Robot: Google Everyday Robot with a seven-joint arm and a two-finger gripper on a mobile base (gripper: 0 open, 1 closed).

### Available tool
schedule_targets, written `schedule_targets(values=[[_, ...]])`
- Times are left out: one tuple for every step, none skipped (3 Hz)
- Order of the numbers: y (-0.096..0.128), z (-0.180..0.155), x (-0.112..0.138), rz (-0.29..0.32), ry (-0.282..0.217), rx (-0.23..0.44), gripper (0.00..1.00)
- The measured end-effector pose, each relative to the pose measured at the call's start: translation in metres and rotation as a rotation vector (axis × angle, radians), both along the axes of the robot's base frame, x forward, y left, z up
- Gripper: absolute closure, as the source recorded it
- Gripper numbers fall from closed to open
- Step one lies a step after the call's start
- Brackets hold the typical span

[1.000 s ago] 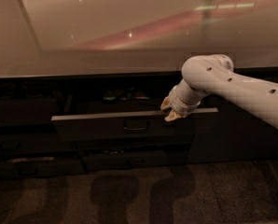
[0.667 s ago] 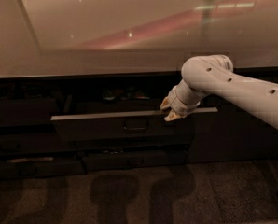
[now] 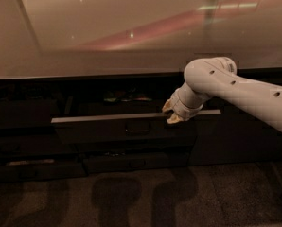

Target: Open top drawer

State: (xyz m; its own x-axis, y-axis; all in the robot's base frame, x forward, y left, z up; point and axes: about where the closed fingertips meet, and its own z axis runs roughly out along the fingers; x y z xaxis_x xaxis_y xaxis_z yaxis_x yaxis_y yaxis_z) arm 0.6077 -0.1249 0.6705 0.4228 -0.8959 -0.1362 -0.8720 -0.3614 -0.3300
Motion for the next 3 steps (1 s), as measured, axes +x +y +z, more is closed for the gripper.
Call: schedule_targets(values=[[0.001,0.000,-0.004,0.002,0.001,-0.002,1.00],[0.002,0.009,0.000,-0.002,0.000,0.001,1.00],[0.003,0.015,0.001,-0.005,-0.005,0.000,1.00]])
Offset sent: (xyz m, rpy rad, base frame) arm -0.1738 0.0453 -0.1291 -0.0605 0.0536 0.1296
